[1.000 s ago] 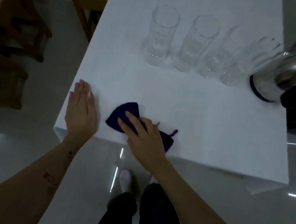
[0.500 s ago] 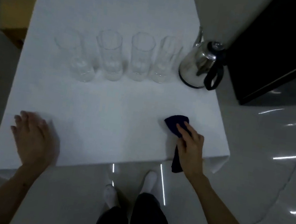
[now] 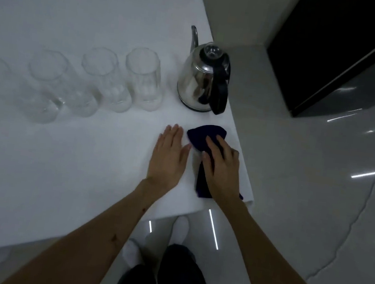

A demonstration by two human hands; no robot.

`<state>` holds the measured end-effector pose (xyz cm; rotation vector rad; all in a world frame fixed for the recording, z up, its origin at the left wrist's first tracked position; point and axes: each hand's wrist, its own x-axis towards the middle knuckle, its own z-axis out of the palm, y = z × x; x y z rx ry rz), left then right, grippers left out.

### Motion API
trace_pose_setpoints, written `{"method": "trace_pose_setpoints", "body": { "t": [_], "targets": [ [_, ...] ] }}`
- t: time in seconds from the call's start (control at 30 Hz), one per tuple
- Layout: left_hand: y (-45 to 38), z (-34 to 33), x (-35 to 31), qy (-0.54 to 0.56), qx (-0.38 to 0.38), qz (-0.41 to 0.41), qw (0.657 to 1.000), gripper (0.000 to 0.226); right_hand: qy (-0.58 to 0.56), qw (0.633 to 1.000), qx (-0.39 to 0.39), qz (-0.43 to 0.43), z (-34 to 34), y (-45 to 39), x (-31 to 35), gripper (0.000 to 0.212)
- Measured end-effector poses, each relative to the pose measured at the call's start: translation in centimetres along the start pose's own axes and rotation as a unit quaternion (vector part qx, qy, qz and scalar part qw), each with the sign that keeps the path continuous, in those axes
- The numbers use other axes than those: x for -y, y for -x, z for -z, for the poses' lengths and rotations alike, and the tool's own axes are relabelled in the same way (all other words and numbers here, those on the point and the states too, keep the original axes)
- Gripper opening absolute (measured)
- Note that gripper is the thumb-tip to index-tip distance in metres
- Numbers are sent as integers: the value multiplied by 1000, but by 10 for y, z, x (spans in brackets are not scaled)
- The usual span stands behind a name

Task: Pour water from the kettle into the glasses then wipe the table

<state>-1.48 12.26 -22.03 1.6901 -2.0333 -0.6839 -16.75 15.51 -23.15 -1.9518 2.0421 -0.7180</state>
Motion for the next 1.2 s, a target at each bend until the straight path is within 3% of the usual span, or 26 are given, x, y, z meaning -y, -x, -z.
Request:
{"method": "trace_pose_setpoints", "body": {
  "t": [0.13, 0.23, 0.33, 0.4, 0.43, 0.5, 0.57, 0.63, 0.73, 0.93, 1.07, 1.2],
  "targets": [
    [-18, -16, -26, -43, -78, 71, 994, 40, 5, 998, -20, -52, 11, 12, -7, 46],
    [-29, -20, -38, -57, -63, 151, 985, 34, -18, 998, -6, -58, 7, 16, -11, 41],
    [-37, -19, -37, -115, -89, 103, 984, 20, -97, 993, 31, -62, 11, 15, -19, 37],
    [-44, -15, -36, -147, -115, 71, 980, 14, -166, 977, 12, -135, 18, 8, -18, 21],
    [-47, -13, -36, -153, -125, 62, 978, 12, -168, 971, 17, -168, 21, 5, -18, 15],
    [-46, -12, -37, -149, -136, 61, 977, 13, -91, 989, 15, -114, 21, 6, -26, 27],
    [-35, -14, -43, -124, -115, 52, 984, 27, 42, 999, -8, -15, 17, 12, -35, 43],
    [-13, -18, -48, -101, -54, 4, 993, 41, 91, 995, 13, 27, 16, 18, -36, 49],
    [20, -26, -39, -167, 67, -59, 982, 54, 129, 988, 51, 61, 12, 29, -37, 56],
    [33, -34, -19, -247, 130, -43, 959, 60, 138, 982, 128, 13, 9, 25, -34, 60],
    [28, -12, -31, -228, 198, -58, 951, 63, 157, 970, 187, -10, 27, 19, -23, 64],
    [20, 29, -45, -267, 212, -35, 939, 58, 146, 961, 236, -13, 66, -6, 7, 85]
  ]
}}
